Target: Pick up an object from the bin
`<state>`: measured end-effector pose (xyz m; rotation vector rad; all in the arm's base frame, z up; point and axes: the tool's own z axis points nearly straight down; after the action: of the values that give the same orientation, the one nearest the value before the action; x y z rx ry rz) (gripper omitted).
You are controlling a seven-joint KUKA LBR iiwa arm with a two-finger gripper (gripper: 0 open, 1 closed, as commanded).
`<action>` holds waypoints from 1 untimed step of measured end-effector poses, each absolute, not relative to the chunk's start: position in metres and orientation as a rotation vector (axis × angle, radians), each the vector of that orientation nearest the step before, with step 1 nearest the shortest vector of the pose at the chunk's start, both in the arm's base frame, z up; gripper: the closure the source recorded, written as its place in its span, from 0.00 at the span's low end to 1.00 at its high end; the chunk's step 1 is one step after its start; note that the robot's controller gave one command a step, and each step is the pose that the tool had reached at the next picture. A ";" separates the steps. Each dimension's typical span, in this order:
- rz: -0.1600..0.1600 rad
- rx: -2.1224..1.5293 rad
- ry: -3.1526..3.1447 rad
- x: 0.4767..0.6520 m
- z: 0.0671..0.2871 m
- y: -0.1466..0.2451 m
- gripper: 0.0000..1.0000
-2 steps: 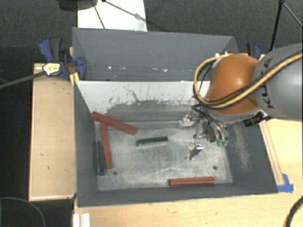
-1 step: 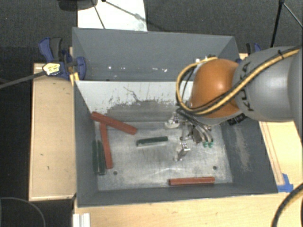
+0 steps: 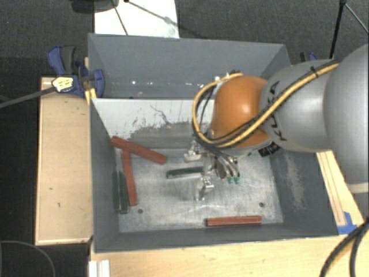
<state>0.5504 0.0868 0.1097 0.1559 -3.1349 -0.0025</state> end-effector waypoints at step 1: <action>-0.002 -0.255 -3.135 0.562 0.123 0.091 0.00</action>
Offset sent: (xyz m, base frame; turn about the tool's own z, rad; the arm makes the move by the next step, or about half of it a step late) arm 0.0016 0.0107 -0.0397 0.0880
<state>0.5618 0.0912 0.1226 -0.2554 -3.1349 -0.0024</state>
